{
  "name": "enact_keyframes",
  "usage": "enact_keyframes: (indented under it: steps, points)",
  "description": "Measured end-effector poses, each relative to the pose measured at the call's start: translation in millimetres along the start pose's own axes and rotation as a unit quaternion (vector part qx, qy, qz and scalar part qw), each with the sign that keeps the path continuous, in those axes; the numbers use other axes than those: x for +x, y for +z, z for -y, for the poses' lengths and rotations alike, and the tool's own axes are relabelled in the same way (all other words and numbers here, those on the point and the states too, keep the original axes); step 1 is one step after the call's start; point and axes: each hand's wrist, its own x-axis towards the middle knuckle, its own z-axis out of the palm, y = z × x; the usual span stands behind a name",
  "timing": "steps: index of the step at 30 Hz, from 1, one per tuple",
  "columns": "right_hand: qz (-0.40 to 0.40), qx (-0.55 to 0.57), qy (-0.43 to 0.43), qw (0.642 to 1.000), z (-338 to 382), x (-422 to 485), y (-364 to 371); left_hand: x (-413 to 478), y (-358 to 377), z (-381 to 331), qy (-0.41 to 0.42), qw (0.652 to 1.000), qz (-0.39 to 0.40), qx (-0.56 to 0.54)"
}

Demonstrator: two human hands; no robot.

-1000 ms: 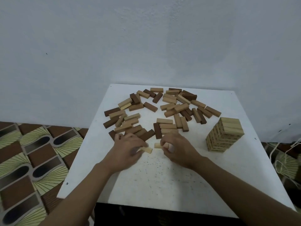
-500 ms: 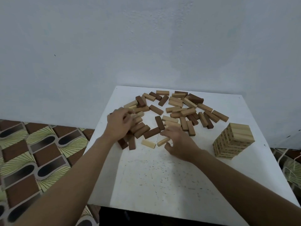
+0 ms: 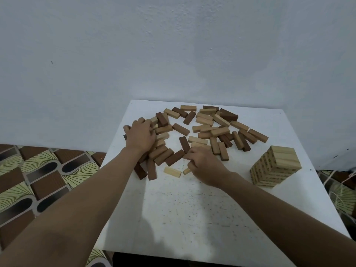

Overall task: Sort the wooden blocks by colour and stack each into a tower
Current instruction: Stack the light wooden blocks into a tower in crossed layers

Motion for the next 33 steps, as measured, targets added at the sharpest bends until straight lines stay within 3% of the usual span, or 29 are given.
enact_keyframes:
  steps: [5,9,12,15,20,23,33]
  points:
    - [-0.002,-0.031,-0.014,0.999,2,2,3,6,0,3,-0.036,0.999,0.028,0.002]
    - [-0.008,-0.011,-0.010,1.000,3,-7,-1,4,-10,0,-0.044,0.996,-0.030,-0.066]
    - [-0.021,-0.021,-0.026,0.999,-3,-19,0,-15,-33,-11,0.016,0.977,-0.044,-0.209]
    - [-0.047,-0.032,-0.034,0.998,-8,-26,3,-60,-52,-27,0.093,0.952,0.013,-0.291]
    - [-0.100,-0.044,-0.005,0.994,-8,-35,9,-128,-35,-22,0.209,0.951,0.066,-0.217]
    - [-0.115,-0.044,0.006,0.992,-5,-43,12,-152,-14,-15,0.200,0.959,0.086,-0.183]
    - [-0.140,0.019,0.033,0.989,-1,-66,18,-177,8,-26,0.153,0.967,-0.008,-0.201]
